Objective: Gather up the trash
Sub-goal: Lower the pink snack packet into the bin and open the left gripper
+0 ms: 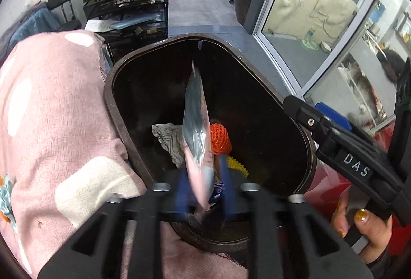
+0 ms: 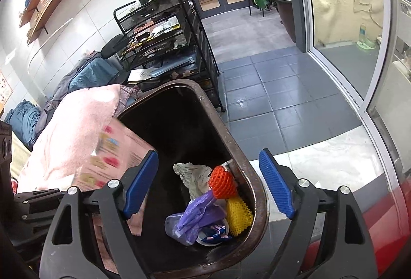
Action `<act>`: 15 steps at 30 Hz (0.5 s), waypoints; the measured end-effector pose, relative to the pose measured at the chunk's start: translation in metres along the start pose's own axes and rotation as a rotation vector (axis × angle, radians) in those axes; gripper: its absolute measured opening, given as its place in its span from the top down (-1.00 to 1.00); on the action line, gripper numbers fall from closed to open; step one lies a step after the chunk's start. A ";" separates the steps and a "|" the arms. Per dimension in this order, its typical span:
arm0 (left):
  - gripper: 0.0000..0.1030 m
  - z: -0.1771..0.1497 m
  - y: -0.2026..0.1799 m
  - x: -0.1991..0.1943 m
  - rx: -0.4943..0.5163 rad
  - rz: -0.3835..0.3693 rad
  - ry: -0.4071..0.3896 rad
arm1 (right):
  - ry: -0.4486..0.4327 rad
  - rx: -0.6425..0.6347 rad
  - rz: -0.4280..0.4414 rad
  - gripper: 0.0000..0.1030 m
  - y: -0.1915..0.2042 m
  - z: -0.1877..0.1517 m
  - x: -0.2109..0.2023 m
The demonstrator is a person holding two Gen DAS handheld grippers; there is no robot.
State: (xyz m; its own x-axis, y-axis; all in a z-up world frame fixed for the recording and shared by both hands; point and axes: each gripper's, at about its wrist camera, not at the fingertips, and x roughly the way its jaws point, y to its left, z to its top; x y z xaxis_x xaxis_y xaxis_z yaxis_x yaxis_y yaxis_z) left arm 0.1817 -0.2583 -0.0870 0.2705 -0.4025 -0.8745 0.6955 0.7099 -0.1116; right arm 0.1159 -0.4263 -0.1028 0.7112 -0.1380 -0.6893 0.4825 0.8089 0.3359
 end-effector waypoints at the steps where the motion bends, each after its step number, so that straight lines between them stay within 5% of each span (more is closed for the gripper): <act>1: -0.15 -0.001 -0.002 -0.002 0.012 0.008 -0.014 | -0.003 0.002 -0.003 -0.63 -0.001 0.001 0.000; 6: -0.48 -0.001 -0.005 -0.008 0.028 0.016 -0.059 | -0.013 0.013 -0.009 -0.68 -0.003 0.001 -0.002; 15: -0.66 0.002 -0.002 -0.017 0.013 0.010 -0.107 | -0.015 0.017 -0.008 -0.73 -0.002 0.002 -0.002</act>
State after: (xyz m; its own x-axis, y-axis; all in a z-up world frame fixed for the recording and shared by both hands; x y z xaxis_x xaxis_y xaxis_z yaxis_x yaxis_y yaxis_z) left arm 0.1774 -0.2542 -0.0708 0.3462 -0.4553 -0.8203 0.7007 0.7069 -0.0967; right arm 0.1145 -0.4290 -0.1016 0.7150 -0.1534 -0.6821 0.4968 0.7979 0.3414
